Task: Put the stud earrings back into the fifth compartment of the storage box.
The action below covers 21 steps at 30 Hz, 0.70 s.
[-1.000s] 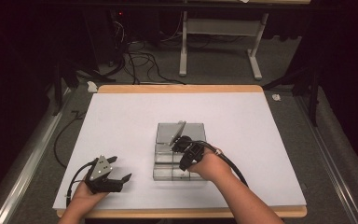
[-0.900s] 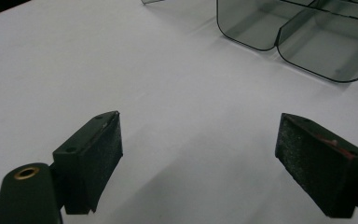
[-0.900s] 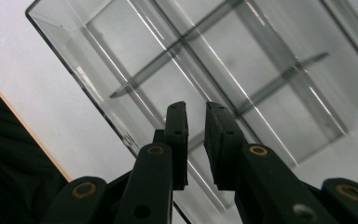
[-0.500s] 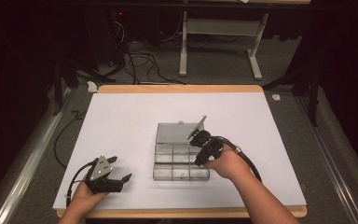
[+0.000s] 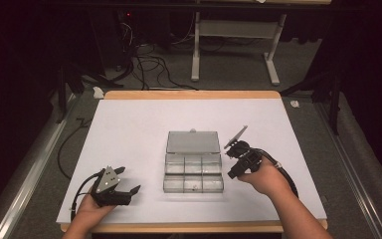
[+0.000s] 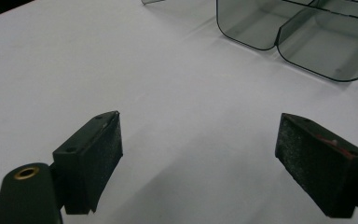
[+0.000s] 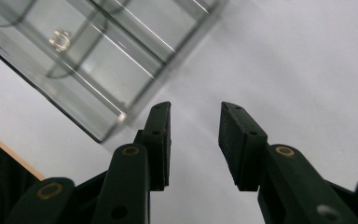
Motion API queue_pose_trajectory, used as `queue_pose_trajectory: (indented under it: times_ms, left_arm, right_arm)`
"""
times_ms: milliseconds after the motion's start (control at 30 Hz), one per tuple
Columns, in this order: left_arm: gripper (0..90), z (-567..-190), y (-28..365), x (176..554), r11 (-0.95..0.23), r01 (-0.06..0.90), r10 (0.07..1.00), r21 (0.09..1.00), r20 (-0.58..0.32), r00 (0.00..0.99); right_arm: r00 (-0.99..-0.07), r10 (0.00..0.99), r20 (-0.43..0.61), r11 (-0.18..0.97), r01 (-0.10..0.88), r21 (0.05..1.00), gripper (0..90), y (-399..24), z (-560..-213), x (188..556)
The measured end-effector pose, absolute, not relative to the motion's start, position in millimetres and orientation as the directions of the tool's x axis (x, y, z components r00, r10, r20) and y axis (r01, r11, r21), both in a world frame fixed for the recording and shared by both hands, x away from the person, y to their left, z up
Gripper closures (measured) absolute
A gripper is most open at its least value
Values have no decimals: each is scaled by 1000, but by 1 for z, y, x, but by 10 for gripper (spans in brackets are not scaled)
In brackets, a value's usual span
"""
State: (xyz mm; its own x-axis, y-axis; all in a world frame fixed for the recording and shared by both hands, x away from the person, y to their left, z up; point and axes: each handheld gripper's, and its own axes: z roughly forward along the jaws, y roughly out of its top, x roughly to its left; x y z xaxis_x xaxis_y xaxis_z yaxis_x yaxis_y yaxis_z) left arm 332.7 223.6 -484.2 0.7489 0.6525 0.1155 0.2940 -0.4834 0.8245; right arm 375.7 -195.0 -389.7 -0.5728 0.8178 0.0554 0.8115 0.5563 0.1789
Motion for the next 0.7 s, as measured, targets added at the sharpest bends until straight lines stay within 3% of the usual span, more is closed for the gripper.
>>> queue_pose_trajectory:
  times_ms: [533, 700]
  left_arm:
    - [158, -484, 224, 333, -483, 294, 653, 825, 115, 749]
    - [157, -484, 224, 333, -480, 295, 654, 826, 113, 748]
  right_arm:
    - [-515, 855, 60, 489, 839, 239, 509, -240, -415, 359]
    - [-508, 861, 35, 471, 820, 325, 445, -245, -423, 351]
